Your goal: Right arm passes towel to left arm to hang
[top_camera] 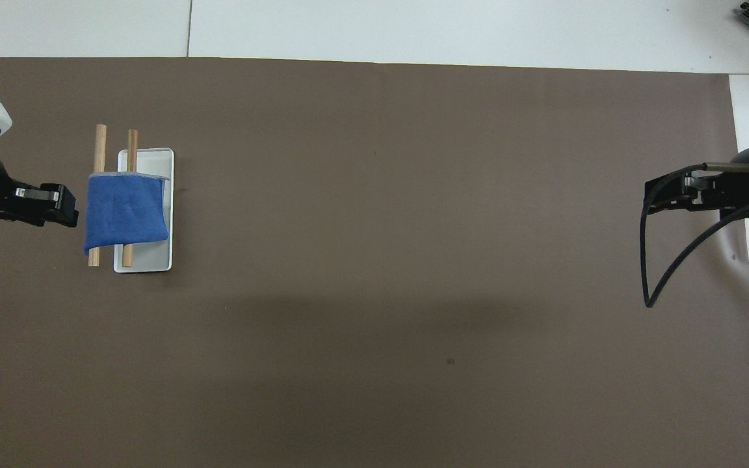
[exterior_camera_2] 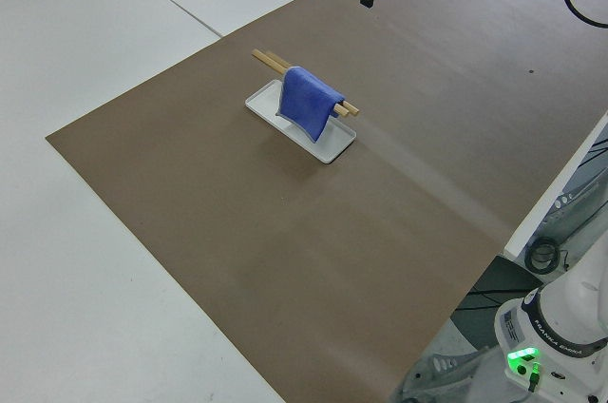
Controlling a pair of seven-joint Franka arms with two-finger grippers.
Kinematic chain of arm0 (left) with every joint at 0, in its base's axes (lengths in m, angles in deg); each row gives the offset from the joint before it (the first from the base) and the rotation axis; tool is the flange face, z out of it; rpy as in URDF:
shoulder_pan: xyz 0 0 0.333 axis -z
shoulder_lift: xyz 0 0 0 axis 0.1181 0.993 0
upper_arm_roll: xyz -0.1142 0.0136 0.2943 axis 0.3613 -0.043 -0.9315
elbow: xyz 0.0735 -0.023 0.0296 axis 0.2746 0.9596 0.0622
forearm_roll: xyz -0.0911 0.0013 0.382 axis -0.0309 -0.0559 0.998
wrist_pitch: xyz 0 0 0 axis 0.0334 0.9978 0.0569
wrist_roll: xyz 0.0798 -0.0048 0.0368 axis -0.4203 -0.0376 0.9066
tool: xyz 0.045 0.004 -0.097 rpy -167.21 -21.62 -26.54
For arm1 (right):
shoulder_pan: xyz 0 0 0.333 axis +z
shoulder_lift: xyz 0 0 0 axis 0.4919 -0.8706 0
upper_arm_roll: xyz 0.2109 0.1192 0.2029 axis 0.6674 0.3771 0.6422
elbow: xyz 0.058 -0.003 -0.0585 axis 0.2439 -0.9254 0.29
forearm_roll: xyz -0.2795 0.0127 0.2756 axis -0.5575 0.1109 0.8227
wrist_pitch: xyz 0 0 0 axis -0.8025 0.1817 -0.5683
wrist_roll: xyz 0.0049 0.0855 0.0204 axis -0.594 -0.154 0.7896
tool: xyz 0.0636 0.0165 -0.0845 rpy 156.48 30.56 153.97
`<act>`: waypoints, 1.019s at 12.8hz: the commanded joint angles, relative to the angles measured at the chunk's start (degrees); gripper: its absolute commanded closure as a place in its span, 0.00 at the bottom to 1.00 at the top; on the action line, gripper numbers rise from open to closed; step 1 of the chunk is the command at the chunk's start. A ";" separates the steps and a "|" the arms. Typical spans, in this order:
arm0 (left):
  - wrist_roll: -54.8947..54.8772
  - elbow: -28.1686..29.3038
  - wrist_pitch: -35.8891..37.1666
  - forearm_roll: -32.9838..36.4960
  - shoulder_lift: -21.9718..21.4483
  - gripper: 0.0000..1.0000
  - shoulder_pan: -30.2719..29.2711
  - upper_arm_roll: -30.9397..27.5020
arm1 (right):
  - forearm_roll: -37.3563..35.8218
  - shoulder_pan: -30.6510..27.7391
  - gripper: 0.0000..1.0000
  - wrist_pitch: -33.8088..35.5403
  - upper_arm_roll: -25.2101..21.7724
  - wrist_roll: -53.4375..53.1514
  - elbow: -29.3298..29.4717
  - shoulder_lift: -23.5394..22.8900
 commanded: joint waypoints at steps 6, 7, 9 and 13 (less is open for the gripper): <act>0.38 2.88 -2.28 3.22 -0.73 0.31 1.03 -0.10 | 1.17 -0.35 0.00 -2.52 0.47 1.54 -1.80 1.22; 0.55 2.89 -2.29 3.22 -0.73 0.27 0.94 -0.10 | 1.17 -0.18 0.00 -2.61 0.47 1.45 -1.80 1.22; 0.47 2.98 -2.20 3.22 -0.82 0.05 0.77 -0.10 | 1.17 -0.18 0.00 -2.52 0.47 1.45 -1.80 1.22; 0.56 2.89 -2.29 3.14 -0.82 0.00 1.03 -0.10 | 1.17 -0.62 0.00 -2.43 0.47 1.45 -1.80 1.22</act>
